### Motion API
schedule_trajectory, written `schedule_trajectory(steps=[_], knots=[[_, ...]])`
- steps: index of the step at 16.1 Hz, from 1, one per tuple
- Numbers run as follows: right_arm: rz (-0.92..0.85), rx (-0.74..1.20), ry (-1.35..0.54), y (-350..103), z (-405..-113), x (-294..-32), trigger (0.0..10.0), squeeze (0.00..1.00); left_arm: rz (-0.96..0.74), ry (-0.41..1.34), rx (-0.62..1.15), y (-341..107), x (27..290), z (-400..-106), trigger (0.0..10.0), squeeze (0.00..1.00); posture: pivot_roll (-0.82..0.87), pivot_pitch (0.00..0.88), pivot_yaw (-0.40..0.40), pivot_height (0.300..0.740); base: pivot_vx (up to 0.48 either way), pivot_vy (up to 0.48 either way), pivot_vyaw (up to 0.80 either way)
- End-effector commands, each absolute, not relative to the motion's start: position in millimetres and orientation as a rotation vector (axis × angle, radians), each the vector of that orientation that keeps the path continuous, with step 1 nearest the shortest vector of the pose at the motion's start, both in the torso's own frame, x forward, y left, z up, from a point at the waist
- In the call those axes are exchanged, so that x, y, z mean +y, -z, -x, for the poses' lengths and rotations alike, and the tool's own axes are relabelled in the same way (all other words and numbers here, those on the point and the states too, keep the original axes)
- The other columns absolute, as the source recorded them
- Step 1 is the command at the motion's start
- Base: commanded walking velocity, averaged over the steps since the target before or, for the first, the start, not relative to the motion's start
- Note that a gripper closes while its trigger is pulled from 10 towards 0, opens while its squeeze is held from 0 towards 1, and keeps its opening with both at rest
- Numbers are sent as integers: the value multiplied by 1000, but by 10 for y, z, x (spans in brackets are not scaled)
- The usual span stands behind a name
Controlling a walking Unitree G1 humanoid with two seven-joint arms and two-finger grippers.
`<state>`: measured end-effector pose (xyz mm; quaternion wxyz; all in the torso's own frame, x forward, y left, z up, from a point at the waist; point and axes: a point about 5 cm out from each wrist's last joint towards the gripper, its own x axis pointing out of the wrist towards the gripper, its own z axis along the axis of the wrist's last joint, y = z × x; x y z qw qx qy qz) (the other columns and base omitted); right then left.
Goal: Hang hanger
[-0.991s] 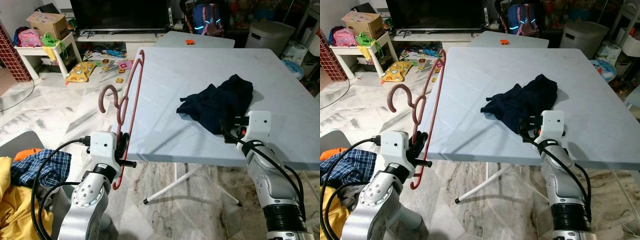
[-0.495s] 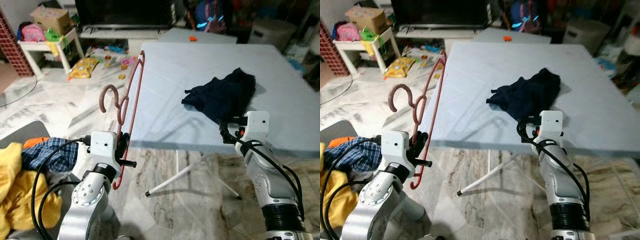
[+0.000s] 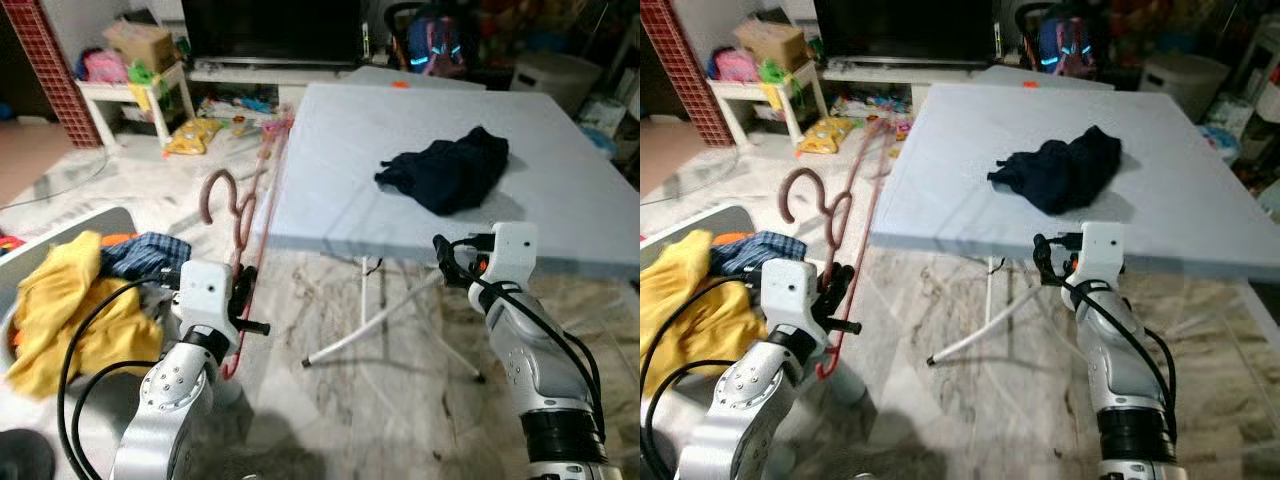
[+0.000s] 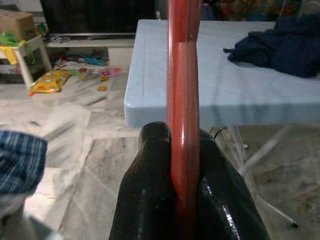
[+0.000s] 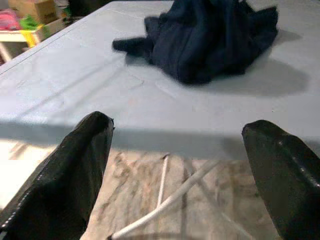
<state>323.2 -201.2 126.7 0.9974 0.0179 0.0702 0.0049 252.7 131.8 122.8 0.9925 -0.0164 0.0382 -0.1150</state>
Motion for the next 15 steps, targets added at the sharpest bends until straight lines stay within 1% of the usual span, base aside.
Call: schedule_trajectory(steps=[1,5,6,7,9,11,12,14,15], knots=[[-41,138,-12,-1293,-3225,-2028,10000,0,30,250,68,-1247,1285,-2520,10000,0,-105,0,26,740,-277,0,0],[-28,146,-24,-1288,-3224,-2019,10000,0,29,259,69,-1243,1266,-2531,10000,0,-111,0,27,740,-277,0,0],[-1,144,-40,-1294,-3224,-2006,10000,0,30,263,66,-1245,1263,-2537,10000,0,-112,0,28,740,0,0,0],[67,134,-68,-1308,-3224,-1987,10000,0,14,270,88,-1210,1264,-2549,10000,0,-114,0,28,740,0,0,0],[168,116,-89,-1326,-3250,-1999,10000,0,-39,358,170,-1088,1274,-2557,10000,0,-117,0,28,740,0,0,0],[201,100,-167,-1357,-3267,-1998,10000,0,-64,447,244,-997,1336,-2560,10000,0,-120,0,26,740,0,0,0],[295,69,-247,-1399,-3264,-1975,10000,0,-94,554,306,-922,1381,-2543,10000,0,-129,0,26,740,0,0,0],[383,66,-335,-1404,-3236,-1983,10000,0,-128,649,377,-849,1436,-2523,10000,0,-131,0,26,740,0,0,0],[446,75,-409,-1393,-3205,-1992,10000,0,-140,701,420,-813,1464,-2509,10000,0,-136,0,27,740,0,0,0]])
